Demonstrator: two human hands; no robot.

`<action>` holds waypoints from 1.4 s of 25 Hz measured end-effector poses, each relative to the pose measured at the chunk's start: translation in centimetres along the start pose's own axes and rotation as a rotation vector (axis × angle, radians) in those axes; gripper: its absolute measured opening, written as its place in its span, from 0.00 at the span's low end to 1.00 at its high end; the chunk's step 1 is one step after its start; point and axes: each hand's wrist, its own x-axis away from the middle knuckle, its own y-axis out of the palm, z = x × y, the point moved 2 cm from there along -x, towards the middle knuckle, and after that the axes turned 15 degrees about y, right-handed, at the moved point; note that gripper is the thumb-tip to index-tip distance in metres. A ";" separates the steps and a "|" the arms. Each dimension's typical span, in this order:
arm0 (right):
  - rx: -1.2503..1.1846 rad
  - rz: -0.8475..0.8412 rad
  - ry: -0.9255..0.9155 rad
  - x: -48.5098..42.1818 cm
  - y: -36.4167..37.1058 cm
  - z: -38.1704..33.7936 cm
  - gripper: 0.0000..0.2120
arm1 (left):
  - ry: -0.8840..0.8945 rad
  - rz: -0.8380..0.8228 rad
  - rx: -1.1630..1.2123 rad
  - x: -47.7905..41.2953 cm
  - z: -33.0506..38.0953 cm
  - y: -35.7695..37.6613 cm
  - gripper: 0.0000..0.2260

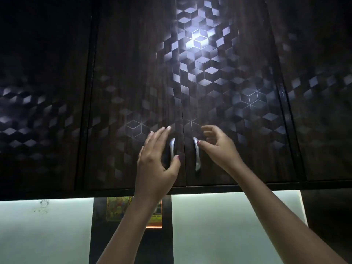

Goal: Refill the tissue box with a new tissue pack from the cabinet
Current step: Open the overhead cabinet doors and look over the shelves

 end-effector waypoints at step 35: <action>-0.269 0.181 0.066 13.0 -25.9 3.9 0.42 | 0.234 -0.082 0.903 -1.9 18.6 20.1 0.22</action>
